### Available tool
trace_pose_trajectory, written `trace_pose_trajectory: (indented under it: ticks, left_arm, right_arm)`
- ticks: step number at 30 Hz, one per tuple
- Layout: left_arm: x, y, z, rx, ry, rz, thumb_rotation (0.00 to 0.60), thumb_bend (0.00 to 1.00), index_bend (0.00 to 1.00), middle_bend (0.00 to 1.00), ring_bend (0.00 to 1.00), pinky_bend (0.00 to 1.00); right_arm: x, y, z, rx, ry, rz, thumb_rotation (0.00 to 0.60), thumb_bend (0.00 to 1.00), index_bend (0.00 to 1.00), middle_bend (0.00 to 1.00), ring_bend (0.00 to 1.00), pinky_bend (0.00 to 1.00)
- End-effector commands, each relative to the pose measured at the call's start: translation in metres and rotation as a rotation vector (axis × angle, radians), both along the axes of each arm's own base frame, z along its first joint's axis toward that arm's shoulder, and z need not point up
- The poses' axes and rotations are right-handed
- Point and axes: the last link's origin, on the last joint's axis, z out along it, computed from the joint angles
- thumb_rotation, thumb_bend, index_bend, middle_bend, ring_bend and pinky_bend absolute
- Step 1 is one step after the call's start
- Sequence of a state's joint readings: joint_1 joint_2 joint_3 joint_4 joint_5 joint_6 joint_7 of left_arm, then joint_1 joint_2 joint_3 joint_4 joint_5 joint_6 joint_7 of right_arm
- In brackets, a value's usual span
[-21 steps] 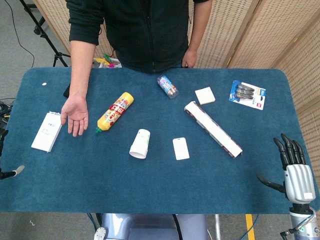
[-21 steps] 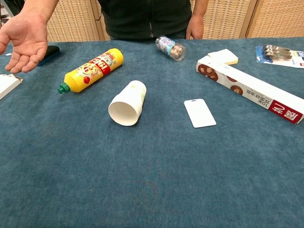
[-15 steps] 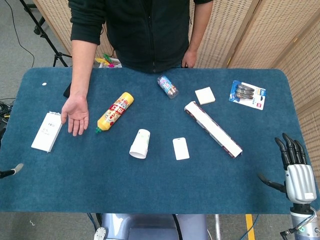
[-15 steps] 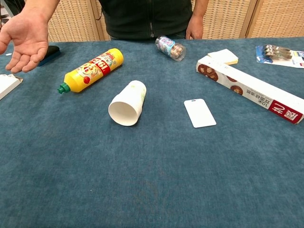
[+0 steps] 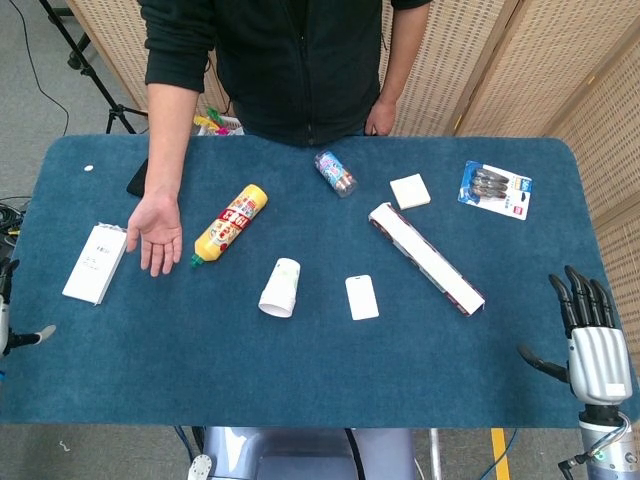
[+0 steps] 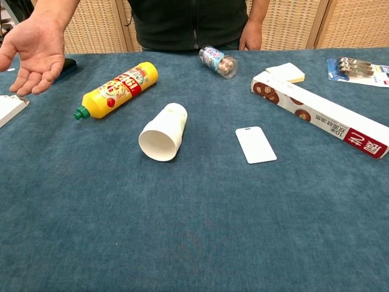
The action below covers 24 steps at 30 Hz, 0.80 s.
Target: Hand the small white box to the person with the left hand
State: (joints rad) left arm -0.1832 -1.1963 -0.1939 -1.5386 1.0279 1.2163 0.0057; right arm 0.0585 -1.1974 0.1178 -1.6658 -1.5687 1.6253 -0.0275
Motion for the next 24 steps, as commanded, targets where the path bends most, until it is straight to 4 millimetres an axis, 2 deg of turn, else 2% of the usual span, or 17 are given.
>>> trace_pose_trajectory:
  ticks: [1,8,17,24]
  left_arm:
    - [-0.005,0.046,-0.021,-0.053,-0.061,0.089,0.600,0.00,0.00,0.00,0.00,0.00]
    - [0.000,0.087,-0.040,-0.041,-0.102,0.107,0.600,0.00,0.00,0.00,0.00,0.00]
    - [0.000,0.112,-0.058,-0.075,-0.129,0.184,0.600,0.00,0.00,0.00,0.00,0.00]
    - [-0.013,0.122,-0.074,-0.074,-0.178,0.239,0.600,0.00,0.00,0.00,0.00,0.00]
  right_arm:
    - [-0.001,-0.001,0.000,0.002,-0.002,0.000,0.600,0.00,0.00,0.00,0.00,0.00]
    - [-0.002,-0.002,-0.002,0.020,-0.006,-0.007,0.600,0.00,0.00,0.00,0.00,0.00]
    - [-0.002,-0.002,-0.003,0.045,-0.011,-0.013,0.600,0.00,0.00,0.00,0.00,0.00]
    - [-0.004,-0.003,-0.002,0.059,-0.019,-0.024,0.600,0.00,0.00,0.00,0.00,0.00]
